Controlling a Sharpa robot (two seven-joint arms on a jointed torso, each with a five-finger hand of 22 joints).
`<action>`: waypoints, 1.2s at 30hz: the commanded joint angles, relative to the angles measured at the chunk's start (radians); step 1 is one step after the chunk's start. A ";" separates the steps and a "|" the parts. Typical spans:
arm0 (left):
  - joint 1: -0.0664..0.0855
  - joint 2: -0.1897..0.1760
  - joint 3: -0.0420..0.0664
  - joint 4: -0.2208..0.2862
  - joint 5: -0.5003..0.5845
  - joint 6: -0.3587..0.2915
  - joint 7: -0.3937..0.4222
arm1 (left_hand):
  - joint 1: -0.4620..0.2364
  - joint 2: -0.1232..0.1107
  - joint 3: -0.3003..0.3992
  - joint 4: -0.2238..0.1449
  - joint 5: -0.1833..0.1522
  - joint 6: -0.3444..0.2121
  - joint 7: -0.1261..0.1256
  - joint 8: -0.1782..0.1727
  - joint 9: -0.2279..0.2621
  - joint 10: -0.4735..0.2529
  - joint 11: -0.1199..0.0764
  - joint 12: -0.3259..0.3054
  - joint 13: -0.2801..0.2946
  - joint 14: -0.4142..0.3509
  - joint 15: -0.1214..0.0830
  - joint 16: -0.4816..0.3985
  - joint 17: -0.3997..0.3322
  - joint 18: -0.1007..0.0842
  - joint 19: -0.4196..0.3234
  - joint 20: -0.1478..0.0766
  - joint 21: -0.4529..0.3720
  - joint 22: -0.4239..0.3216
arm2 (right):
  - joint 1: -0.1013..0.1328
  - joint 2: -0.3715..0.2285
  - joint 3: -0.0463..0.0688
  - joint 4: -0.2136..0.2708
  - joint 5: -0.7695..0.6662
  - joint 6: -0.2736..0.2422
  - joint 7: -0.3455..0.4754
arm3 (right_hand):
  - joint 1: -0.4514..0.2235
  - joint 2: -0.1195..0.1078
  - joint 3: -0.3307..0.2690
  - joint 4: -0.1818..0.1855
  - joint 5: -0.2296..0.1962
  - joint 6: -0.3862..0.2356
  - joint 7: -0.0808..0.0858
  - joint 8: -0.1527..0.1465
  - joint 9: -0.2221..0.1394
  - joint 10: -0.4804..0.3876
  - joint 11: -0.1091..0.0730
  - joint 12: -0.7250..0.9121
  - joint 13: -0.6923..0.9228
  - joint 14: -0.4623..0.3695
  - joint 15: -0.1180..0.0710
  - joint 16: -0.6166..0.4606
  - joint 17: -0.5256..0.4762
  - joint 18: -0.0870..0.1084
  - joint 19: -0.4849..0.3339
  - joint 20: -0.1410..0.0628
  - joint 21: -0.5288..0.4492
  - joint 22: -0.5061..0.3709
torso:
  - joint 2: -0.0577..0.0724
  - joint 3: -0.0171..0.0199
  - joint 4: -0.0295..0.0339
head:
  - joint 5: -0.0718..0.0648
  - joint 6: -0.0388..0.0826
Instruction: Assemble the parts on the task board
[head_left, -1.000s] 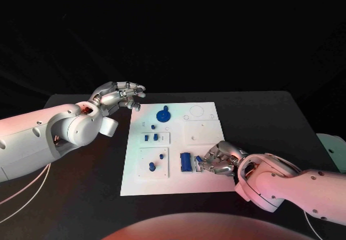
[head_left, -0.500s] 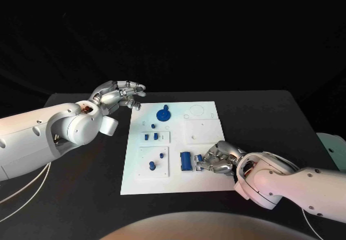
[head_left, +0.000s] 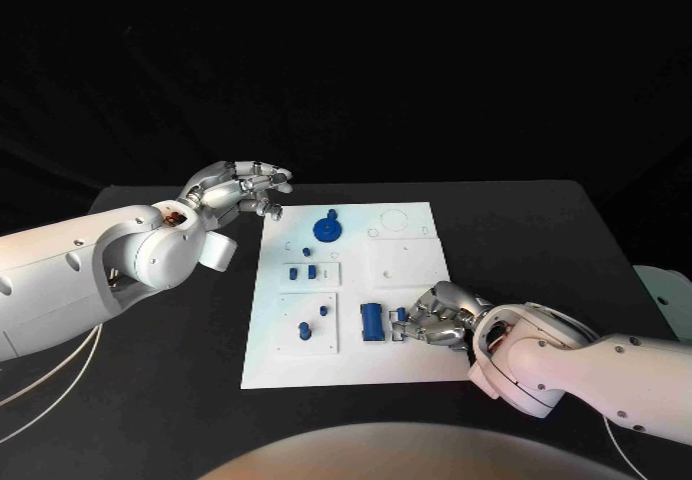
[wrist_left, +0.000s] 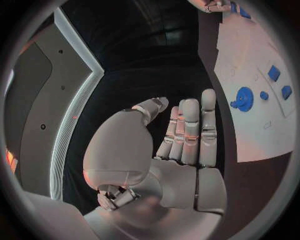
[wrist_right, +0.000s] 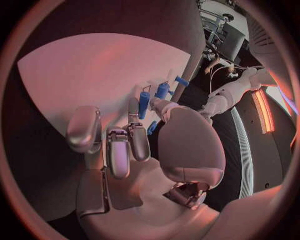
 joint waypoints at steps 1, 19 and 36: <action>0.000 0.001 0.001 0.002 0.002 0.017 0.003 | -0.005 -0.005 0.002 0.005 0.006 -0.006 -0.002 0.005 0.001 -0.009 -0.001 0.005 -0.001 -0.008 -0.002 -0.004 -0.001 0.011 0.001 0.005 -0.007 -0.001 | -0.001 -0.001 0.000 0.005 -0.001 0.017 0.009 | -0.002 0.009 -0.007 0.000 0.007 0.007 0.003 -0.005 -0.001 0.022 0.005 -0.001 0.109 0.103 0.003 0.001 0.250 -0.013 0.001 -0.001 -0.002 0.136 | 0.000 0.0002 -0.0004 | 0.000 -0.001; 0.000 0.002 0.001 0.001 0.002 0.017 0.003 | -0.005 -0.005 0.002 0.005 0.006 -0.006 -0.002 0.005 0.001 -0.009 -0.001 0.005 -0.001 -0.008 -0.002 -0.004 -0.001 0.011 0.001 0.005 -0.007 -0.001 | -0.003 -0.011 0.000 0.020 -0.020 0.014 0.004 | 0.115 0.065 0.114 -0.081 0.044 0.010 -0.007 0.001 0.008 0.028 -0.004 0.011 0.120 0.105 -0.005 0.004 0.258 -0.015 0.005 -0.008 0.012 0.139 | -0.001 0.0005 -0.0005 | 0.002 -0.002; 0.000 0.002 0.001 0.001 0.002 0.018 0.000 | -0.006 -0.006 0.001 0.008 0.006 -0.007 -0.002 0.007 0.001 -0.010 0.000 0.006 -0.002 -0.008 -0.002 -0.004 -0.001 0.011 0.001 0.005 -0.007 -0.003 | -0.003 -0.009 0.000 0.022 -0.028 0.033 0.002 | 0.077 0.042 0.136 -0.075 0.010 0.011 -0.005 0.004 0.014 0.029 -0.003 0.010 0.120 0.104 -0.003 0.004 0.256 -0.015 0.004 -0.007 0.008 0.138 | -0.001 0.0000 0.0000 | 0.004 -0.001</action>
